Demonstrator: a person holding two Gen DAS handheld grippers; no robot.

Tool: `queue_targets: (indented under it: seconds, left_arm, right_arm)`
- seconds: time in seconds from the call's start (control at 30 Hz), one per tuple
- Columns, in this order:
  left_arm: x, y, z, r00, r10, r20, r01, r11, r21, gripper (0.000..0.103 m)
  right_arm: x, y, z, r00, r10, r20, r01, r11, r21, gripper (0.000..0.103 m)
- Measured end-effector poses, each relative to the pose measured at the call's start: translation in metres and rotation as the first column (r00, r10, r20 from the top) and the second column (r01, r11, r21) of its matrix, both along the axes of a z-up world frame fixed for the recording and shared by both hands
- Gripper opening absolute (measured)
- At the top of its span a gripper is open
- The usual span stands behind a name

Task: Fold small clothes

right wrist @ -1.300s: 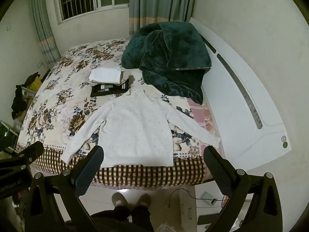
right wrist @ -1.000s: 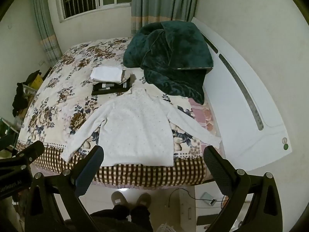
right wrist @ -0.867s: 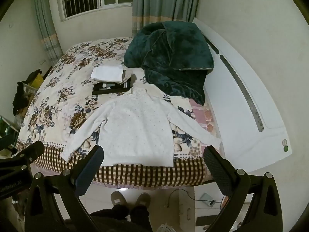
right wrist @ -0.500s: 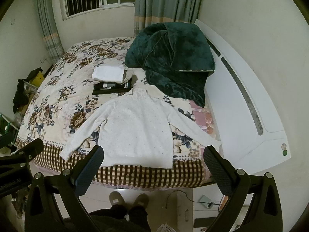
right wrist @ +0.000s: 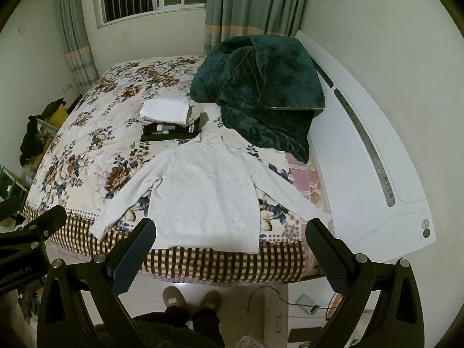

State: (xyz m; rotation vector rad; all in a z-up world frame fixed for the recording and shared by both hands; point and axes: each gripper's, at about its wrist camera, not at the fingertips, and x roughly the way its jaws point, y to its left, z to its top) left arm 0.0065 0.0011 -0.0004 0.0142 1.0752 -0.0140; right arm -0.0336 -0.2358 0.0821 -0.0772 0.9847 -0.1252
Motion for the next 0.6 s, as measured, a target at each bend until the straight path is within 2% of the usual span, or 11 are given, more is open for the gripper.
queue_targets:
  seconds: [0.6]
  left_arm:
    - [0.003, 0.000, 0.000, 1.000, 0.002, 0.009, -0.002, 1.000, -0.007, 0.103]
  right_arm:
    - [0.004, 0.002, 0.012, 1.000, 0.013, 0.008, -0.013, 1.000, -0.001, 0.103]
